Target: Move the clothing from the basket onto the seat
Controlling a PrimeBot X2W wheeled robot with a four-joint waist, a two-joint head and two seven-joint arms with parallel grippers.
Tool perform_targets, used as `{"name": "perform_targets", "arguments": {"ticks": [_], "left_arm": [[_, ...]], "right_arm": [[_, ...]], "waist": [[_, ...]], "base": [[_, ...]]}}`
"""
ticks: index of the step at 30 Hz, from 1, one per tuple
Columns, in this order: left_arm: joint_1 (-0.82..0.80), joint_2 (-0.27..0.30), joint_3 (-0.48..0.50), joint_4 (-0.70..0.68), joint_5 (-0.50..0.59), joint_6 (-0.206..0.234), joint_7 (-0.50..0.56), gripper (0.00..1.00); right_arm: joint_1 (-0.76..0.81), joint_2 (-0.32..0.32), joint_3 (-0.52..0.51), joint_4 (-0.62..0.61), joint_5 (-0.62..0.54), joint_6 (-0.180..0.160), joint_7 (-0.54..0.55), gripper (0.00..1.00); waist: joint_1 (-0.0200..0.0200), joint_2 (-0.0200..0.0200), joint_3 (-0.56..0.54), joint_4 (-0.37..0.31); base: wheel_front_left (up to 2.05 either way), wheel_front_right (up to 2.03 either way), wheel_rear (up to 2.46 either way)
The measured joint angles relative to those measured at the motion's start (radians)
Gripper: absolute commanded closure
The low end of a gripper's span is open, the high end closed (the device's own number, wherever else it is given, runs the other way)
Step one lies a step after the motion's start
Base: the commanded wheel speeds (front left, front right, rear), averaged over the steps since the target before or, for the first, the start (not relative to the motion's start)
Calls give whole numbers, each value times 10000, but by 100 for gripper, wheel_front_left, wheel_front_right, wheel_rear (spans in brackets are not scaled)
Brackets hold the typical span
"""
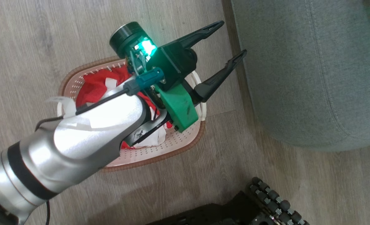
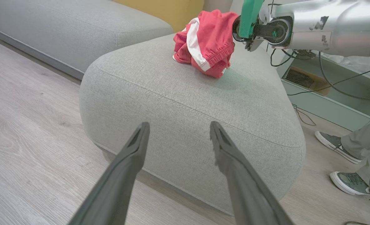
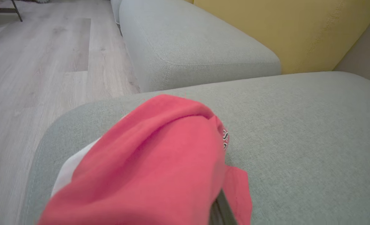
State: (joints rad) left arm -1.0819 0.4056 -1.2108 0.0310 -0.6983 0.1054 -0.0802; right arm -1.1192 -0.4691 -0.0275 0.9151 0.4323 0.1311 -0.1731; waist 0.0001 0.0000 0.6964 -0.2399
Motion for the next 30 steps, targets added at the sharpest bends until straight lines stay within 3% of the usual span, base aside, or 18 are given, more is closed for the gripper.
{"name": "perform_targets", "arguments": {"ticks": [5,7,10,21,30], "left_arm": [[0,-4,2,44,-6,4,-23,0],[1,-10,0,58,-15,6,-65,0],[4,-12,0,71,-17,6,-96,0],[286,-10,-15,347,-247,48,-339,0],[1082,-10,-36,560,-589,159,-727,0]], "right_arm": [[-2,-38,502,608,-102,0,892,86],[0,-36,736,780,-79,0,1384,66],[1,-46,995,813,42,0,1670,0],[456,-151,2151,593,639,0,2652,0],[1705,-840,3104,-489,1352,0,3308,0]], "waist": [[-1,0,-159,-64],[-1,0,-218,-100],[-1,0,-316,-140],[-1,0,-1171,-290],[-1,1,-2258,-456]], "base": [[0,0,0],[0,0,0],[0,0,0],[0,0,0],[0,0,0]]}}
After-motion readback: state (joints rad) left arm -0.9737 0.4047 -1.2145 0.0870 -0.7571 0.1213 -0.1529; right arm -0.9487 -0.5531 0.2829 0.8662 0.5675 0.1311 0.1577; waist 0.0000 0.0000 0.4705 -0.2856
